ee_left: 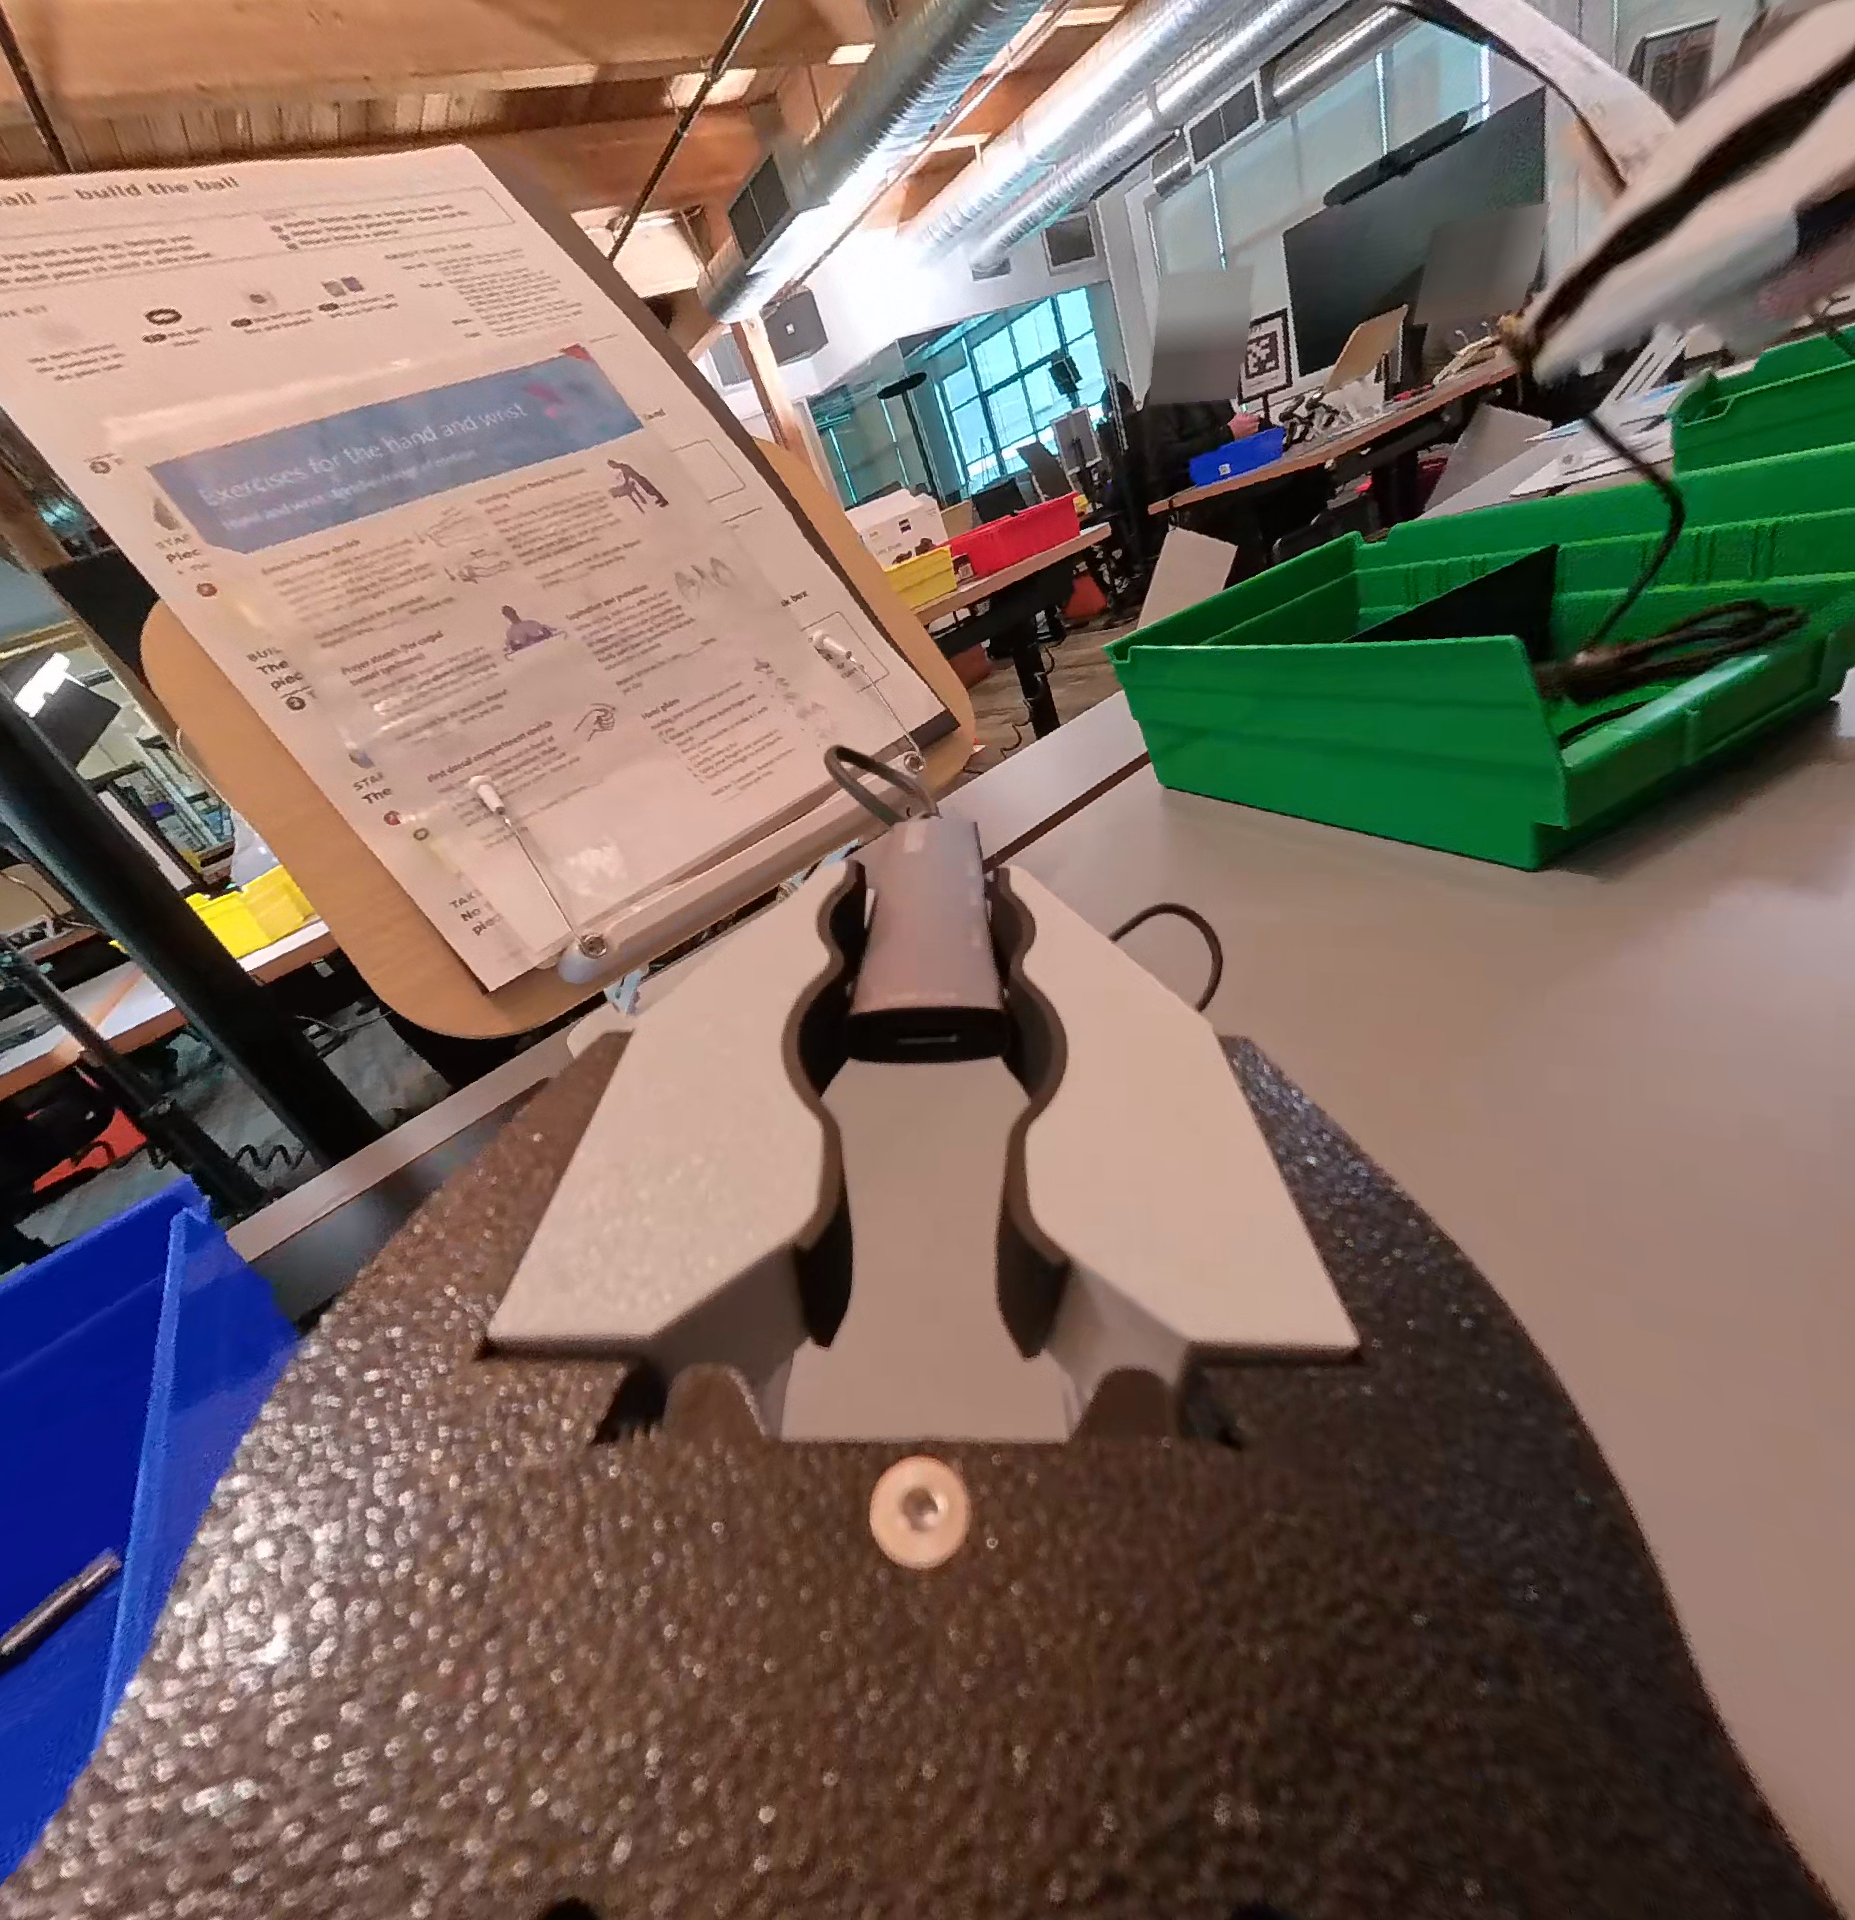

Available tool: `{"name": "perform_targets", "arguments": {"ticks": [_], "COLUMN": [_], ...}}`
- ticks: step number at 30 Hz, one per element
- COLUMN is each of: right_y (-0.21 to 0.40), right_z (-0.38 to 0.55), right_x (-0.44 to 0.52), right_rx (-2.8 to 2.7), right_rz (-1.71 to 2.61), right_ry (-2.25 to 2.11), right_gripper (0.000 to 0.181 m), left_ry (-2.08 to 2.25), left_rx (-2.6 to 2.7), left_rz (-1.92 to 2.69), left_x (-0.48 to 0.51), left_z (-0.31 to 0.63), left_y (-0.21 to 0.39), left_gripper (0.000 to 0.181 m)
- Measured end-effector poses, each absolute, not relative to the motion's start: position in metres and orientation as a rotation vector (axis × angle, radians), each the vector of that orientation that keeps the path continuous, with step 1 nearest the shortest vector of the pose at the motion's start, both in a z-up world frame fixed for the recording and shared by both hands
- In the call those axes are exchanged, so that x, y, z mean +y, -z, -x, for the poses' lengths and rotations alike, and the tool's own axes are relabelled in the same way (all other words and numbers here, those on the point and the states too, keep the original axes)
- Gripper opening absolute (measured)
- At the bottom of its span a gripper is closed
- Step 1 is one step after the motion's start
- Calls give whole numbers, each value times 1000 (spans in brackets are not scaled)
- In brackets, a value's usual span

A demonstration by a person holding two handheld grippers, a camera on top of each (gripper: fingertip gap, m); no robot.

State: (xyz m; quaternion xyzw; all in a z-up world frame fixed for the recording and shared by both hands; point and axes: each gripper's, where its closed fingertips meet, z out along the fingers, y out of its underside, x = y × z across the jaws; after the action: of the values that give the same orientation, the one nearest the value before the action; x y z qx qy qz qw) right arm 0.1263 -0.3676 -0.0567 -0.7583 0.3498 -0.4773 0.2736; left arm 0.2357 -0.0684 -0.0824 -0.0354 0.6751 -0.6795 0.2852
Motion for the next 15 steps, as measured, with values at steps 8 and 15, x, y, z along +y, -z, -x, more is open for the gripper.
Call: {"name": "perform_targets", "arguments": {"ticks": [8,15], "right_y": [120,165], "right_z": [-158,-179], "right_x": [-371,-385], "right_rx": [1039,990], "right_rz": [2415,2835], "right_ry": [1291,1244], "right_gripper": [10,10], "left_ry": [1833,1816], "left_rx": [1828,1858], "left_rz": [105,94], "left_x": [-71,-74], "left_z": [-236,-236], "left_y": [87,95], "left_gripper": [22,22]}}
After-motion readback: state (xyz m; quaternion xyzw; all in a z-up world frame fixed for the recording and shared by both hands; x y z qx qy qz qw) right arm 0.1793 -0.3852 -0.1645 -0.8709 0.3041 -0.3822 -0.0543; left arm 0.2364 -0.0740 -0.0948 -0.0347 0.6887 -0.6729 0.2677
